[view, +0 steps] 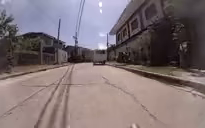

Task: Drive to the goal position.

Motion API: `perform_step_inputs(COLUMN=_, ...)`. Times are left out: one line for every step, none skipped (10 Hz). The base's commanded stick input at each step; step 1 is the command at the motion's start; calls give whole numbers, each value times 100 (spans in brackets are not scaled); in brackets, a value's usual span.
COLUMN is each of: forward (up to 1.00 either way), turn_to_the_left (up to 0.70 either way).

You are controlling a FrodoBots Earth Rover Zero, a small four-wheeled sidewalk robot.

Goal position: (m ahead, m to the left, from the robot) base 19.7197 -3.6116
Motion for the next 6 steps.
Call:
perform_step_inputs(forward=100, turn_to_the_left=0)
perform_step_inputs(forward=100, turn_to_the_left=0)
perform_step_inputs(forward=100, turn_to_the_left=0)
perform_step_inputs(forward=100, turn_to_the_left=0)
perform_step_inputs(forward=100, turn_to_the_left=0)
perform_step_inputs(forward=100, turn_to_the_left=0)
